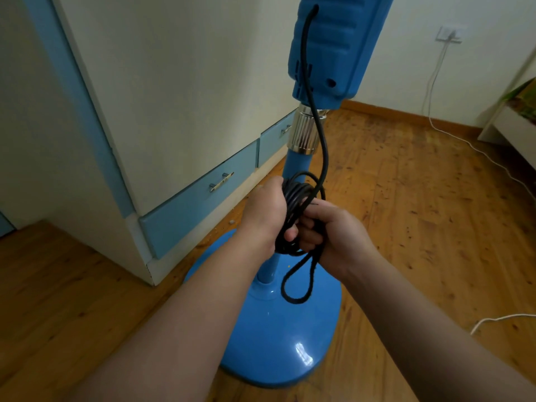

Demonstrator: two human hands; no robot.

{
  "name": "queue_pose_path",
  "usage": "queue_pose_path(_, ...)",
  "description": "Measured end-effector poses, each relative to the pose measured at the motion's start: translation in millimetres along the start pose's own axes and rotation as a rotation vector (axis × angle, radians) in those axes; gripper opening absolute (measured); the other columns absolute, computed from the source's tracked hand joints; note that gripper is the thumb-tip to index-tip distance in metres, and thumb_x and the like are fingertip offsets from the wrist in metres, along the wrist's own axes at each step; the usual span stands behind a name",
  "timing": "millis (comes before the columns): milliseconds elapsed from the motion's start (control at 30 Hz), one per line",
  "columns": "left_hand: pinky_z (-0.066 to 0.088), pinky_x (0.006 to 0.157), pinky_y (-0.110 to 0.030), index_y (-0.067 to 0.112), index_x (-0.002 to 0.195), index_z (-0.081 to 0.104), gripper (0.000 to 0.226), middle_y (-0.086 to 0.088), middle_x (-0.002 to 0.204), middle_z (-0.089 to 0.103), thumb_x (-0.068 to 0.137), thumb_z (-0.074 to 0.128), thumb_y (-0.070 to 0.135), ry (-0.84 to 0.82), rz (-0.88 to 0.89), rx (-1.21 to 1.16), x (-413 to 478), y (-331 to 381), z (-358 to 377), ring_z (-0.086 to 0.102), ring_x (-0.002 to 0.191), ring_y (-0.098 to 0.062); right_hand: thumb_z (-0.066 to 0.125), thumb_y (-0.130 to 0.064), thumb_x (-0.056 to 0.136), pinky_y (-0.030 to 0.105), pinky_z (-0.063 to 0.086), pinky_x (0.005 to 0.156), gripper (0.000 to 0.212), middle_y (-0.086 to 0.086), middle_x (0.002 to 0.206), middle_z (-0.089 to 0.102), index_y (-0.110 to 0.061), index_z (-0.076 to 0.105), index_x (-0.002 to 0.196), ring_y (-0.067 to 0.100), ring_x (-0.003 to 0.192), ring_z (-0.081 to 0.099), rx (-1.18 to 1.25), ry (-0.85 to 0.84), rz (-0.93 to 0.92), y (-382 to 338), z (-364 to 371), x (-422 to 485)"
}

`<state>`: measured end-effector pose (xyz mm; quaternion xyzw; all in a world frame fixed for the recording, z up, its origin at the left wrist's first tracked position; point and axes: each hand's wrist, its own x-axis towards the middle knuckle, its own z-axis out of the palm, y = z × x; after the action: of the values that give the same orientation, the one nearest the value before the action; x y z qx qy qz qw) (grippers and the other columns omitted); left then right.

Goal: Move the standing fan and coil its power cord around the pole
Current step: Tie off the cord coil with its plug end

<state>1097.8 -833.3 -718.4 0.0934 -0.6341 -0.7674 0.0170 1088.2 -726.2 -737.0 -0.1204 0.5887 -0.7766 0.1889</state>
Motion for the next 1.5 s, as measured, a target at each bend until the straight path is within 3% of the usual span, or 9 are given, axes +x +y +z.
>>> queue_pose_path(333,0.031,0.031,-0.019,0.003,0.085,0.052,0.025,-0.006,0.055,0.048,0.09,0.038,0.023,0.171,0.069,0.048,-2.3,-4.2,9.0,0.04,0.025,-0.012,0.038,0.005,0.081,0.021,0.026,0.041,0.027,0.003,0.055,0.052,-0.011,0.051,0.063,0.011,0.043,0.03,-0.223,-0.081,0.106,-10.0,-3.0,-5.2)
queue_pose_path(500,0.035,0.031,-0.022,0.026,0.083,0.046,0.022,-0.011,0.076,0.056,0.089,0.032,0.011,0.286,0.131,-0.01,-5.8,-9.3,11.6,0.044,0.029,-0.011,0.039,0.001,0.084,0.023,0.033,0.045,0.03,0.005,0.056,0.056,-0.008,0.057,0.062,0.012,0.044,0.04,-0.248,-0.084,0.137,-23.1,-5.8,-8.2)
queue_pose_path(600,0.034,0.03,-0.021,0.034,0.085,0.042,0.033,-0.014,0.089,0.056,0.083,0.027,0.005,0.32,0.214,-0.059,-8.3,-7.9,10.8,0.044,0.029,-0.009,0.04,-0.003,0.091,0.022,0.042,0.047,0.027,0.005,0.061,0.063,-0.001,0.065,0.081,0.013,0.048,0.053,-0.3,-0.09,0.121,-38.3,-11.5,-12.2)
queue_pose_path(767,0.034,0.03,-0.021,0.038,0.092,0.039,0.038,-0.007,0.081,0.058,0.084,0.034,0.001,0.237,0.283,-0.103,-11.3,-5.8,9.5,0.043,0.029,-0.01,0.043,-0.01,0.094,0.02,0.054,0.058,0.024,0.001,0.072,0.072,-0.013,0.067,0.09,0.015,0.067,0.067,-0.661,-0.006,0.067,-65.3,-26.7,-23.0)
queue_pose_path(900,0.036,0.031,-0.021,0.034,0.091,0.041,0.029,-0.011,0.081,0.056,0.088,0.037,0.006,0.23,0.294,-0.079,-15.0,-6.9,11.2,0.044,0.028,-0.01,0.045,-0.009,0.093,0.017,0.041,0.045,0.022,0.0,0.059,0.061,-0.011,0.066,0.085,0.01,0.048,0.051,-0.762,-0.078,0.081,-65.3,-17.8,-28.2)
queue_pose_path(1000,0.037,0.031,-0.021,0.027,0.089,0.047,0.021,-0.009,0.076,0.058,0.087,0.038,0.009,0.246,0.316,-0.052,-16.9,-6.3,10.5,0.046,0.03,-0.01,0.05,-0.009,0.089,0.015,0.031,0.04,0.022,-0.001,0.051,0.049,-0.011,0.063,0.071,0.008,0.043,0.038,-0.78,0.031,-0.051,-67.2,-8.0,-29.8)
queue_pose_path(1200,0.038,0.033,-0.021,0.027,0.081,0.05,0.022,-0.004,0.069,0.056,0.089,0.039,0.01,0.236,0.342,-0.019,-19.6,-7.7,10.9,0.046,0.034,-0.007,0.057,-0.009,0.083,0.014,0.031,0.04,0.015,-0.01,0.047,0.047,-0.016,0.063,0.072,0.004,0.042,0.038,-0.613,0.155,-0.293,-81.5,7.2,-35.6)
queue_pose_path(1300,0.038,0.034,-0.022,0.032,0.074,0.052,0.031,0.004,0.059,0.054,0.089,0.038,0.01,0.171,0.403,0.009,-22.0,-8.9,11.3,0.045,0.036,-0.008,0.053,-0.009,0.086,0.014,0.035,0.041,0.017,-0.007,0.055,0.053,-0.02,0.066,0.085,0.0,0.041,0.042,-0.724,0.19,-0.226,-84.7,14.5,-31.5)
queue_pose_path(1500,0.036,0.039,-0.026,0.038,0.075,0.052,0.028,0.012,0.053,0.052,0.089,0.035,0.021,0.115,0.605,0.217,-18.7,-9.6,4.2,0.044,0.041,-0.009,0.06,-0.031,0.083,0.011,0.03,0.034,0.022,0.002,0.055,0.054,-0.012,0.069,0.078,0.002,0.037,0.041,-1.101,0.168,-0.245,-87.4,24.0,-24.9)
